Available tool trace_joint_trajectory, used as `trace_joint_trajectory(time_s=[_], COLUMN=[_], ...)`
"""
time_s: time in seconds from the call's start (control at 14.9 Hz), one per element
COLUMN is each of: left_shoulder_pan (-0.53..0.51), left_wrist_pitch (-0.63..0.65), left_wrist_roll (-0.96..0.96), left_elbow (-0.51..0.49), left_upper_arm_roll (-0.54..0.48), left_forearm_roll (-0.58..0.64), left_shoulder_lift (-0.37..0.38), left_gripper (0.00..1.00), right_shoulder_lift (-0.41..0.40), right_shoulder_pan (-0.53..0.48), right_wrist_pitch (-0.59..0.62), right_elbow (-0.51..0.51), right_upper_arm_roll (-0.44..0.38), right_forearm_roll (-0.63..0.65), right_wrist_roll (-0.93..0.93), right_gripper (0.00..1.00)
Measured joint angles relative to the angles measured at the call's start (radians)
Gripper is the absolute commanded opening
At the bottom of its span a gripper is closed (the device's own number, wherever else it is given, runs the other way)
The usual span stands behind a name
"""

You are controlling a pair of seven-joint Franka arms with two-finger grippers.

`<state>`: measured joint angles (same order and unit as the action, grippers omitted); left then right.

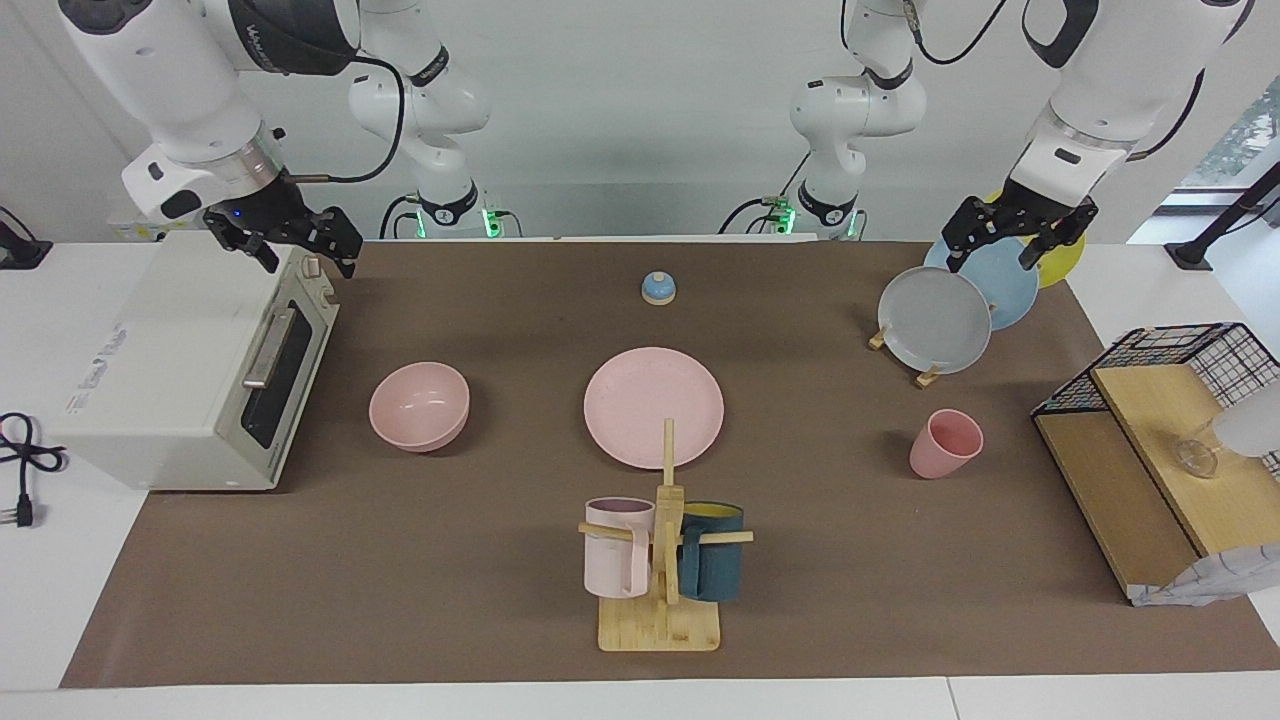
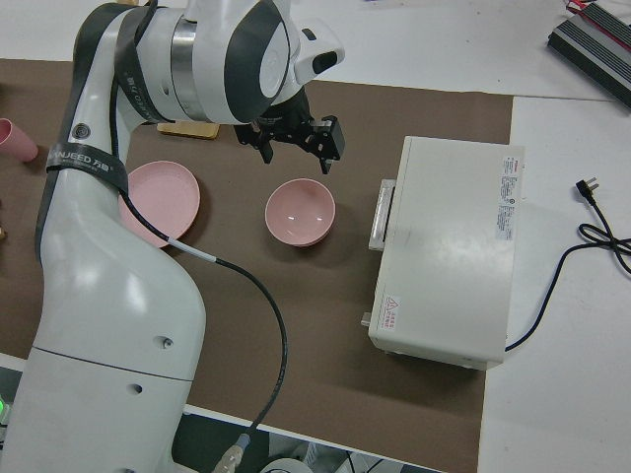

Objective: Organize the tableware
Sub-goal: 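Reach the right gripper down to grasp the pink bowl rim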

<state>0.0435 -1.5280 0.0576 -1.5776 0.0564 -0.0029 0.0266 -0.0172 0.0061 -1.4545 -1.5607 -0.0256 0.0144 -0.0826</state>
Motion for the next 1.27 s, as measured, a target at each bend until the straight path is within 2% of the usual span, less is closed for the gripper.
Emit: trace_joint_trajectory(time_s=[0.54, 0.67, 0.8, 0.94, 1.07, 1.27], left_shoulder_pan=[0.000, 0.000, 0.000, 0.000, 0.000, 0.000], left_wrist_pitch=[0.000, 0.000, 0.000, 0.000, 0.000, 0.000], left_wrist_roll=[0.000, 0.000, 0.000, 0.000, 0.000, 0.000], left_elbow=[0.000, 0.000, 0.000, 0.000, 0.000, 0.000], left_upper_arm_roll=[0.000, 0.000, 0.000, 0.000, 0.000, 0.000], left_forearm_roll=[0.000, 0.000, 0.000, 0.000, 0.000, 0.000], left_shoulder_lift=[0.000, 0.000, 0.000, 0.000, 0.000, 0.000], left_gripper=[1.00, 1.00, 1.00, 1.00, 1.00, 1.00], right_shoulder_lift=[0.000, -0.001, -0.006, -0.018, -0.036, -0.064], right_shoulder_pan=[-0.002, -0.006, -0.007, -0.003, 0.000, -0.009], right_wrist_pitch=[-0.005, -0.053, -0.139, -0.276, -0.425, -0.600], right_elbow=[0.000, -0.010, -0.053, -0.142, -0.258, -0.421], right_upper_arm_roll=[-0.007, 0.029, 0.123, 0.202, 0.228, 0.224], right_forearm_roll=[0.000, -0.006, -0.009, -0.009, -0.009, -0.009], right_wrist_roll=[0.028, 0.052, 0.008, -0.057, -0.080, -0.080], right_gripper=[1.00, 1.00, 1.00, 1.00, 1.00, 1.00])
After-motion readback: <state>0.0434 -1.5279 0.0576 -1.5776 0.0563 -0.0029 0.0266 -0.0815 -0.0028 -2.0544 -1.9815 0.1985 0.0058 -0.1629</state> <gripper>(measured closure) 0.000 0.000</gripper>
